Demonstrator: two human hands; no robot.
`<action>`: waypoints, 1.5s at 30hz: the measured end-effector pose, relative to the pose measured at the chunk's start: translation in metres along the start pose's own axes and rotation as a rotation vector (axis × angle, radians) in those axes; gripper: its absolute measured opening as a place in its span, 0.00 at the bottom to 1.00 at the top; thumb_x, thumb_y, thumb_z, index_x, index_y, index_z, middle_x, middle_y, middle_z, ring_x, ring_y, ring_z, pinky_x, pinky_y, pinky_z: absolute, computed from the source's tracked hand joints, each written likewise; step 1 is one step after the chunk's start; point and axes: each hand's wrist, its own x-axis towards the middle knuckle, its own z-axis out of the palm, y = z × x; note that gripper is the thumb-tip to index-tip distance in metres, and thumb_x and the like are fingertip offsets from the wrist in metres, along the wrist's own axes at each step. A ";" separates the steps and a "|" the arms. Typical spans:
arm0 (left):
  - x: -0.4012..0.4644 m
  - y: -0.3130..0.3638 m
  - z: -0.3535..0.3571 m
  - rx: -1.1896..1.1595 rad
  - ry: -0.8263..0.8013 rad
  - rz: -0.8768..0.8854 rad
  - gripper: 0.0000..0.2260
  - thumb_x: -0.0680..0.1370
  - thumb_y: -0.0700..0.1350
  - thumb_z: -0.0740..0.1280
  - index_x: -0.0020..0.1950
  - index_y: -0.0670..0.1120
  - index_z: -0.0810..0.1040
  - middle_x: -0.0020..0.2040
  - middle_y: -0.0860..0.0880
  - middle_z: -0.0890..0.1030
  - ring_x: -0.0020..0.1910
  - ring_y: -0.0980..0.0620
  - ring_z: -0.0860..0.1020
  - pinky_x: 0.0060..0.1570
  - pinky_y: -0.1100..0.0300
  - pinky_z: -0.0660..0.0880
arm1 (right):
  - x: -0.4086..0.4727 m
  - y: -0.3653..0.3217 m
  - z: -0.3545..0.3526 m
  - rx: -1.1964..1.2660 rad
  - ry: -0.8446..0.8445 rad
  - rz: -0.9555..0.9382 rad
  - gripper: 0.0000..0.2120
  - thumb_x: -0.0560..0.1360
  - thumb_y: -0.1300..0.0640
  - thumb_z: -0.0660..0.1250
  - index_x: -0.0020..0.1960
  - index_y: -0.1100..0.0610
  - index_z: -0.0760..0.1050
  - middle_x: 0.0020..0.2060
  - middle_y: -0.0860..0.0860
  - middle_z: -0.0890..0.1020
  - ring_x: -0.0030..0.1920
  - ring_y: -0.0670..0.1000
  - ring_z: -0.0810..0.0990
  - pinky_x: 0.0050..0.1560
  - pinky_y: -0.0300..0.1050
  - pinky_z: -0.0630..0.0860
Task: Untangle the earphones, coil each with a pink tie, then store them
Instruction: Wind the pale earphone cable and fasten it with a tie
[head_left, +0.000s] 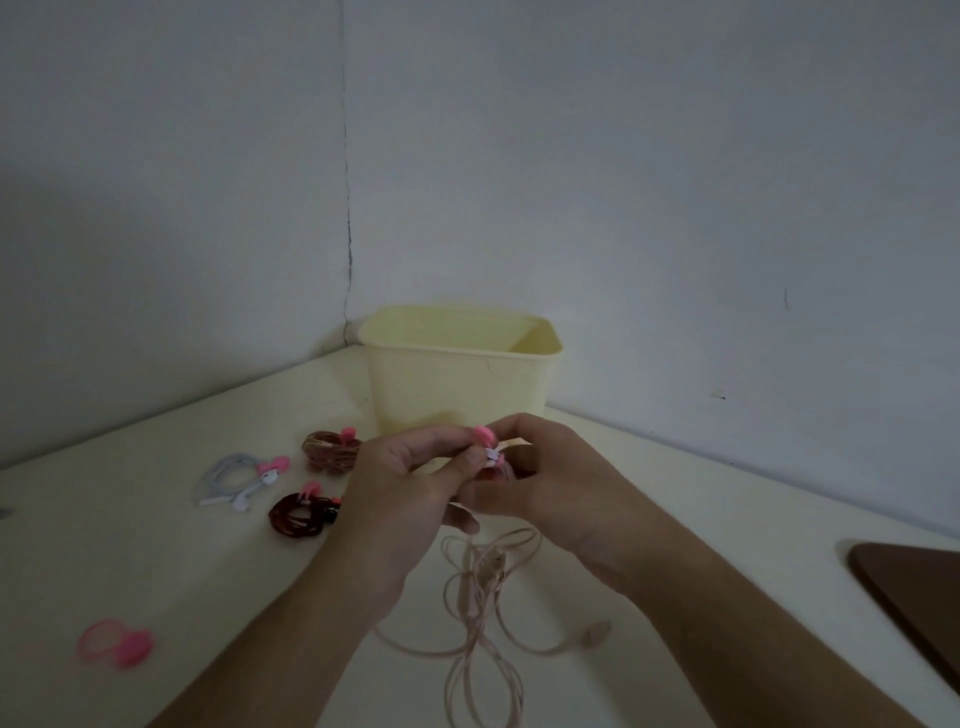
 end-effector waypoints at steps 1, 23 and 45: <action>0.000 0.000 0.001 0.001 0.001 0.004 0.08 0.78 0.37 0.73 0.47 0.48 0.90 0.46 0.42 0.88 0.37 0.48 0.84 0.32 0.56 0.79 | 0.000 -0.001 0.002 -0.068 0.039 -0.018 0.16 0.72 0.59 0.79 0.58 0.51 0.80 0.46 0.56 0.88 0.42 0.48 0.83 0.49 0.46 0.78; 0.004 -0.002 -0.001 -0.004 0.111 0.011 0.07 0.79 0.37 0.73 0.52 0.47 0.88 0.45 0.46 0.88 0.40 0.48 0.86 0.34 0.55 0.83 | -0.001 0.003 0.017 -0.601 0.512 -0.217 0.07 0.77 0.51 0.74 0.44 0.48 0.76 0.42 0.44 0.80 0.44 0.46 0.80 0.44 0.46 0.80; 0.007 -0.007 -0.002 -0.033 0.108 0.005 0.06 0.79 0.36 0.72 0.51 0.44 0.88 0.42 0.41 0.87 0.38 0.45 0.86 0.32 0.55 0.79 | 0.005 0.001 -0.009 0.069 0.274 -0.022 0.05 0.77 0.67 0.73 0.44 0.60 0.85 0.32 0.48 0.81 0.32 0.43 0.75 0.35 0.35 0.70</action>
